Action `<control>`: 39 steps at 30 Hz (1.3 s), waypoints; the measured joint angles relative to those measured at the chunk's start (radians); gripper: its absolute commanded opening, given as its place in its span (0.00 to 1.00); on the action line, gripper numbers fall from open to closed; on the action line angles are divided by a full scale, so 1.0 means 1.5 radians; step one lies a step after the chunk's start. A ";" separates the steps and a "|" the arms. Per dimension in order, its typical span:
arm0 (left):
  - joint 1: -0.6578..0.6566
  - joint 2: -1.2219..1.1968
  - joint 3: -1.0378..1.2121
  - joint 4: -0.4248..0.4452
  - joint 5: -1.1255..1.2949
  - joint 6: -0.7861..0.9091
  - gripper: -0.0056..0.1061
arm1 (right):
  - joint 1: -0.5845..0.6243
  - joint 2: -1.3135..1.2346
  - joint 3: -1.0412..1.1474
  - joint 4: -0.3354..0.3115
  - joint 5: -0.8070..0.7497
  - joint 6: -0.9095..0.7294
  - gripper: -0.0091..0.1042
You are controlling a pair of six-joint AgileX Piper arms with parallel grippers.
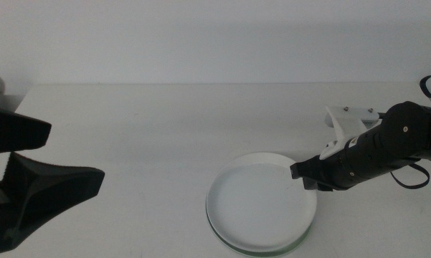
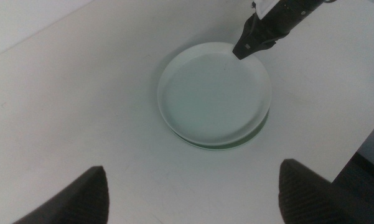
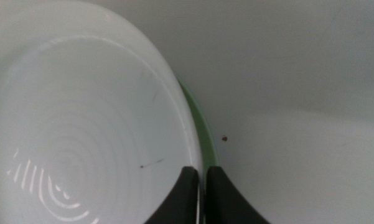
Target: Stack the three bowls on top of each other.
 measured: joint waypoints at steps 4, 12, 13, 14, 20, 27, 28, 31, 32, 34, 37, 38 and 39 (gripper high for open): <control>0.000 0.000 0.000 0.000 0.000 0.000 0.86 | 0.000 0.000 0.000 0.003 0.012 -0.009 0.33; 0.000 0.000 0.000 0.000 0.000 0.000 0.86 | 0.000 -0.001 -0.001 0.008 0.023 -0.021 0.67; 0.000 0.000 0.000 0.000 0.000 0.000 0.86 | 0.000 -0.003 -0.004 0.010 0.025 -0.022 0.69; 0.000 0.000 0.000 0.000 0.000 0.000 0.86 | 0.000 -0.007 -0.008 0.010 0.027 -0.022 0.70; 0.000 0.000 0.000 0.000 0.000 0.000 0.86 | 0.000 -0.076 -0.042 0.004 0.035 -0.030 0.71; 0.000 0.000 0.000 0.000 0.000 0.000 0.86 | 0.000 -0.163 -0.094 -0.020 0.041 -0.030 0.71; 0.000 0.000 0.000 0.000 0.000 0.000 0.86 | 0.000 -0.171 -0.099 -0.020 0.040 -0.030 0.71; 0.000 0.000 0.000 0.000 0.000 0.000 0.86 | 0.000 -0.190 -0.114 -0.025 0.039 -0.030 0.71; 0.000 0.000 0.000 0.000 0.000 0.000 0.86 | 0.000 -0.196 -0.118 -0.025 0.036 -0.030 0.71; 0.000 0.000 0.000 0.000 0.000 0.000 0.86 | 0.000 -0.204 -0.123 -0.025 0.032 -0.030 0.71; 0.000 0.000 0.000 0.000 0.000 0.000 0.86 | 0.000 -0.213 -0.126 -0.025 0.028 -0.030 0.71; 0.000 0.000 0.000 0.000 0.000 0.000 0.86 | 0.000 -0.214 -0.126 -0.025 0.028 -0.030 0.71; 0.000 0.000 0.000 0.000 0.000 0.000 0.86 | 0.000 -0.214 -0.126 -0.025 0.028 -0.030 0.71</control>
